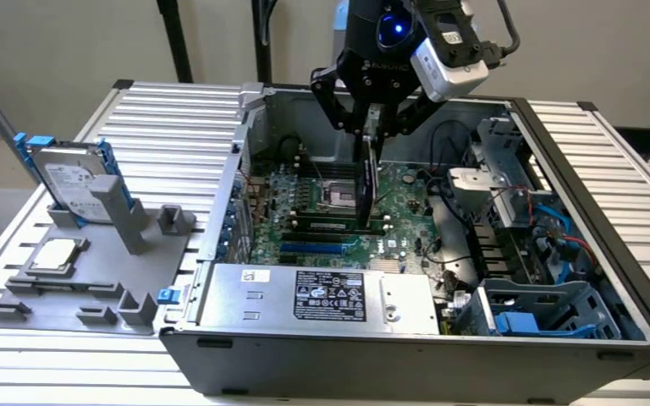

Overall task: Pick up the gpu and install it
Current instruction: 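Insert the gpu into the slot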

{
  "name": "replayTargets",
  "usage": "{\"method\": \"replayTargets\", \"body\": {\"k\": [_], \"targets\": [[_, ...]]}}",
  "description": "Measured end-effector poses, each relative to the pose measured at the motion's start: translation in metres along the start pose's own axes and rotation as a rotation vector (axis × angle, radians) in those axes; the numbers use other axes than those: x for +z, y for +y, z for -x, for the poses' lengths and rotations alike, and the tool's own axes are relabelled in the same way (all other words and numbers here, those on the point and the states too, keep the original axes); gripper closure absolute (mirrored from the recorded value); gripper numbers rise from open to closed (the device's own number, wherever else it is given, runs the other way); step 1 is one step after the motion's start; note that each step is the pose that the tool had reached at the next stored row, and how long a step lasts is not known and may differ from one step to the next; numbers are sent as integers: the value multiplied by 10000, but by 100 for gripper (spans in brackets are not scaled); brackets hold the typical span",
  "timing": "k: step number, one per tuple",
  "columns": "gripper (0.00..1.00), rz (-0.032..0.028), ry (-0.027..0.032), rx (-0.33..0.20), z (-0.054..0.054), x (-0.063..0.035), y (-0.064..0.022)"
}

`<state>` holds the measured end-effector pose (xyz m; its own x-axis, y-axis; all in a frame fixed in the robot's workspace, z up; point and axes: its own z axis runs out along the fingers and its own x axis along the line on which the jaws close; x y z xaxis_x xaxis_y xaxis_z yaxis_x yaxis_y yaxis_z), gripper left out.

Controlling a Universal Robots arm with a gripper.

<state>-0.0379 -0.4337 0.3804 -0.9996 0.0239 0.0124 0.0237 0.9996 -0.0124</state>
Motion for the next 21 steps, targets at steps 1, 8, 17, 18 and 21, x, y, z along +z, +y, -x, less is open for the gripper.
{"method": "replayTargets", "body": {"k": [1, 8, 17, 18, 21], "targets": [[73, -3, -2, -179, 0, 1, 0], [73, -19, -18, -1454, 0, 12, 0], [73, -39, -38, -3089, 1, 34, 0], [73, -41, -41, -3268, 1, 37, 1], [73, -48, -47, -3808, 1, 46, 1]]}}
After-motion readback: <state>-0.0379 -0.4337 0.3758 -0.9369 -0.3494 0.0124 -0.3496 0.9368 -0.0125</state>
